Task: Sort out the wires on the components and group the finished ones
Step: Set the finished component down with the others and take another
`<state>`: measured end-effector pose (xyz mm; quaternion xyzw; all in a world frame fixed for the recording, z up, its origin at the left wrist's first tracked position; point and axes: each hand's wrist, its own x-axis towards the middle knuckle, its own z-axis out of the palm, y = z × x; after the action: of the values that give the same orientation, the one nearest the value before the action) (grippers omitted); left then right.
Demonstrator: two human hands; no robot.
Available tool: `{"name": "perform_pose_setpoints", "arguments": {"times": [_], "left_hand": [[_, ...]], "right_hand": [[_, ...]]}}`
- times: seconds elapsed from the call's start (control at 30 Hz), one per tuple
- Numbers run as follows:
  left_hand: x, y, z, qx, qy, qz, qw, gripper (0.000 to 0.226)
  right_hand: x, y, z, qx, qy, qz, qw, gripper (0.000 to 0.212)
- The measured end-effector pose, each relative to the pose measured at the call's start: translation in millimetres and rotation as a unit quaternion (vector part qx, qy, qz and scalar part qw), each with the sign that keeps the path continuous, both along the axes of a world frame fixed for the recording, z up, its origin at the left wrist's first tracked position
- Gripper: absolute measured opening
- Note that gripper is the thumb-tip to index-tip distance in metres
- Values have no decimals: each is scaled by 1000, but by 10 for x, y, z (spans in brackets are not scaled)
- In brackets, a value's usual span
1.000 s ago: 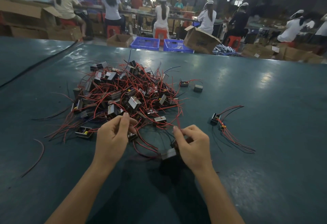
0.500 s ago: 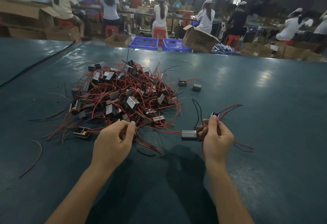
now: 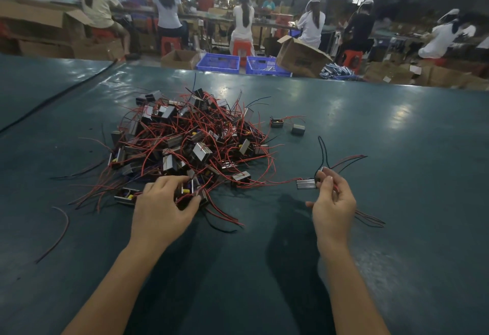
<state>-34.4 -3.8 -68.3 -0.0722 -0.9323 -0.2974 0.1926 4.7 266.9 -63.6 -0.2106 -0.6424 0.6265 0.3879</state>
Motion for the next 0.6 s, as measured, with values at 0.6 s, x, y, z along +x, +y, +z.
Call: {"name": "perform_pose_setpoints", "arguments": {"times": [0.6], "left_hand": [[9,66,-90,-111,-17,-20,993,49]], "right_hand": [[-13,-447,-239,307,-97,160,933,36]]}}
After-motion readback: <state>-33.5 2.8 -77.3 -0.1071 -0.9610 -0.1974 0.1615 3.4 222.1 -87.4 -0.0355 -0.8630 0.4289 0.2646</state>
